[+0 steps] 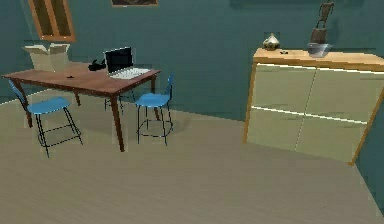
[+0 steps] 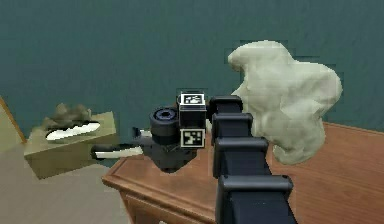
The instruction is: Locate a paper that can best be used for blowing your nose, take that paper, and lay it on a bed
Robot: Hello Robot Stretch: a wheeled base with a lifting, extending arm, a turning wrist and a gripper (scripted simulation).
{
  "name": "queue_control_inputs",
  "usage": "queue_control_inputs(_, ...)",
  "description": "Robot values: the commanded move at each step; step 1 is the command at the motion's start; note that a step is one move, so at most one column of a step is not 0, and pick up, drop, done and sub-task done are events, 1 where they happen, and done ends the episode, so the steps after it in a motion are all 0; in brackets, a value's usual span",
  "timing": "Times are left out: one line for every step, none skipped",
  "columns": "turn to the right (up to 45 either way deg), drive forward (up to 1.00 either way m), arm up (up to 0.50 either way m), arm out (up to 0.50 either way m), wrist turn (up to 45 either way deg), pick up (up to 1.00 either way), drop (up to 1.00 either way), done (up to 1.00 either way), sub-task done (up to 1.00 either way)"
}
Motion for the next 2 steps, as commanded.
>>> queue_control_inputs(0.0, 0.00, 0.00, 0.00, -45.0, 0.00, 0.00, 0.00, 0.00)
queue_control_inputs(0.0, 0.00, 0.00, 0.00, -39.0, 0.00, 0.00, 0.00, 0.00)
